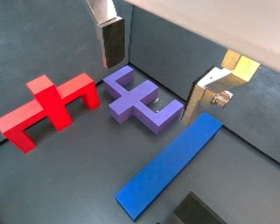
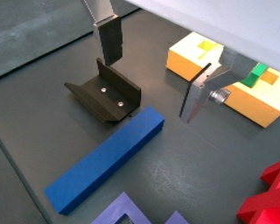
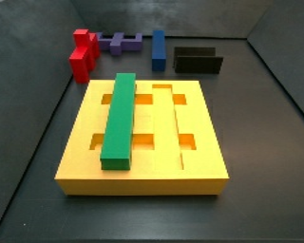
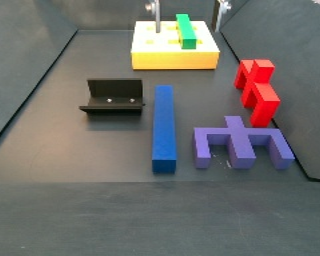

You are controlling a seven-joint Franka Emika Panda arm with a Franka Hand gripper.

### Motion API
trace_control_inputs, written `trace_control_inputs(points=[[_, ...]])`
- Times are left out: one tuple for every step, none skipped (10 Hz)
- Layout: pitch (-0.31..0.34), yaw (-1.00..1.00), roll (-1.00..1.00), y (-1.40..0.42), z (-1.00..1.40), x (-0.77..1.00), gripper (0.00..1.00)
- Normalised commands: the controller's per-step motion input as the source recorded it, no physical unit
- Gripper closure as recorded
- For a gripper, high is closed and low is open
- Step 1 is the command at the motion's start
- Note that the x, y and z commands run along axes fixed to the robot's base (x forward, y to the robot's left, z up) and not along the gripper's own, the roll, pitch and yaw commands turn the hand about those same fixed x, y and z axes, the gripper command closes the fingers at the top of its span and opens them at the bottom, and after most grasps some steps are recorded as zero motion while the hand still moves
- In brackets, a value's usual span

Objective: Pick up the blue object. Move up. Move to above the board. Insert the blue object.
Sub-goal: Pick up the blue object.

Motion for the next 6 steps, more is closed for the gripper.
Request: trace_control_inputs(points=[[0.000,-0.17,0.00,0.20,-0.59,0.81,0.00],[0.011,-0.30,0.01,0.36,-0.72,1.00,0.00],[0.027,-0.37,0.04,0.31,-0.74,0.94,0.00],[0.017,-0.39,0.04,0.31,-0.73,0.89,0.00],[-0.044,-0.25,0.00,0.37,-0.89,0.72,0.00],[-0.099,0.00,-0.02,0.23,-0.90,0.51,0.00]])
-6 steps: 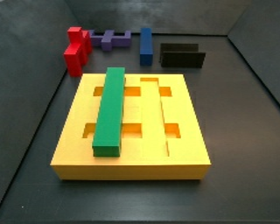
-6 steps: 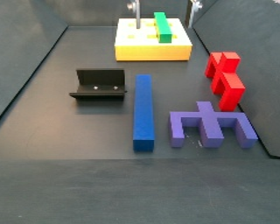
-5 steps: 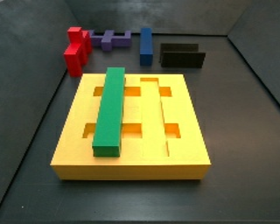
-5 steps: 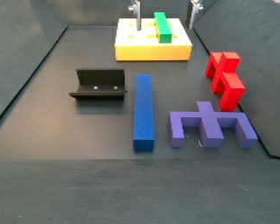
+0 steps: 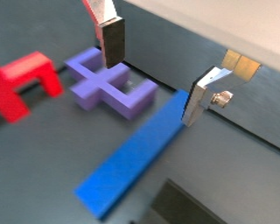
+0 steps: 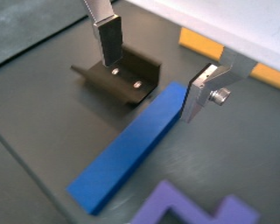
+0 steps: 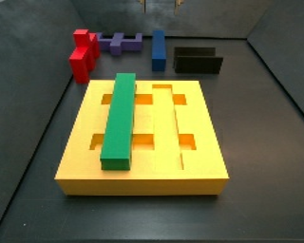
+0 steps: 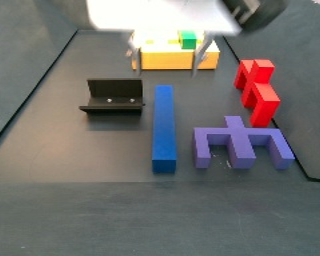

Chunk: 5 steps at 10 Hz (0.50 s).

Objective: Pick up the blue object. Move up. Move to above the board. Insert the blue object.
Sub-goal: Pick up the blue object.

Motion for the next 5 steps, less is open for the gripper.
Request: trace_control_inputs(points=[[-0.196,0.16,-0.07,0.09,-0.82,0.27,0.00],[-0.243,0.31,-0.08,0.00,-0.73,0.20,0.00],[-0.264,0.28,-0.07,0.00,-0.68,0.07,0.00],[-0.257,0.01,0.00,0.00,-0.54,-0.13,0.00],[-0.169,0.00,0.00,0.00,-0.37,-0.38,0.00]])
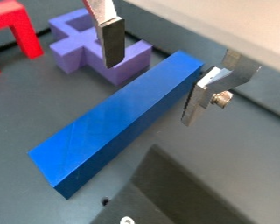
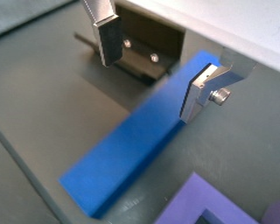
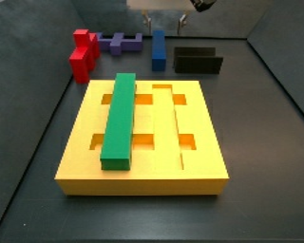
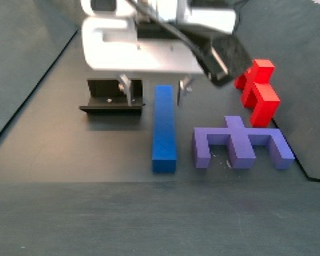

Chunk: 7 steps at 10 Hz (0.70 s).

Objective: Pick up the blue object. Move up. Move to above the board. Insert the blue object.
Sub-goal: Pick up the blue object.

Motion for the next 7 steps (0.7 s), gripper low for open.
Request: trace_control_inputs(points=[[-0.143,-0.07,0.00,0.00,-0.29,-0.37,0.00],[-0.150,-0.17,0.00,0.00,-0.31,-0.13,0.00],[-0.169,-0.21,0.00,0.03,-0.38,-0.04,0.00],[-0.154,-0.13,0.00,0.03,-0.34,0.00,0.00],[-0.131,-0.04,0.00,0.02,-0.29,0.01,0.00],[-0.114,-0.01,-0.01,0.01,-0.26,0.07,0.00],[-0.077,0.00,0.00,0.00,-0.14,0.00,0.00]])
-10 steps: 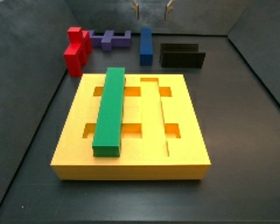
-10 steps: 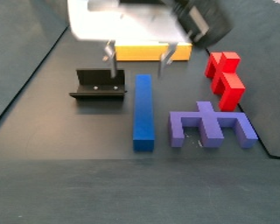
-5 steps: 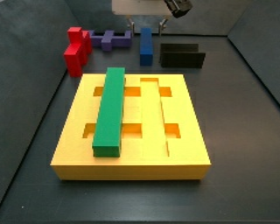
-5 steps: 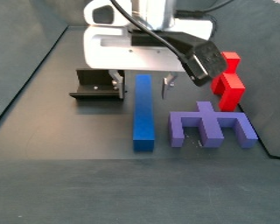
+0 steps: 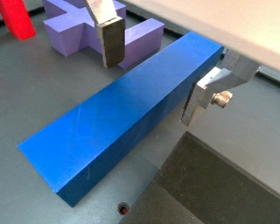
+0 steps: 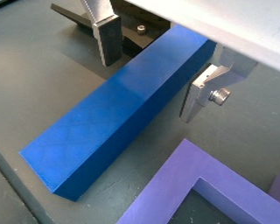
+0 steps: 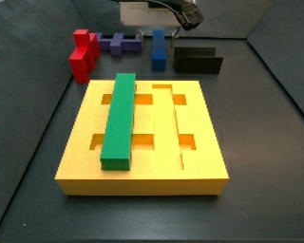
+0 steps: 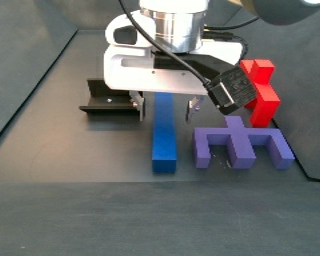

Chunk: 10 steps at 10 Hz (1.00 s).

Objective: Pick up the blue object. Move up. Move to above the board. Insert the blue object.
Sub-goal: Pick up the blue object.

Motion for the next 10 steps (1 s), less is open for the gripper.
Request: trace_control_inputs(points=[[0.000,0.00,0.00,0.00,0.00,0.00,0.00],[0.000,0.00,0.00,0.00,0.00,0.00,1.00],[0.000,0.00,0.00,0.00,0.00,0.00,1.00],[0.000,0.00,0.00,0.00,0.00,0.00,1.00],[0.000,0.00,0.00,0.00,0.00,0.00,1.00],[0.000,0.00,0.00,0.00,0.00,0.00,1.00],[0.000,0.00,0.00,0.00,0.00,0.00,1.00],[0.000,0.00,0.00,0.00,0.00,0.00,1.00],[0.000,0.00,0.00,0.00,0.00,0.00,1.00],[0.000,0.00,0.00,0.00,0.00,0.00,1.00]])
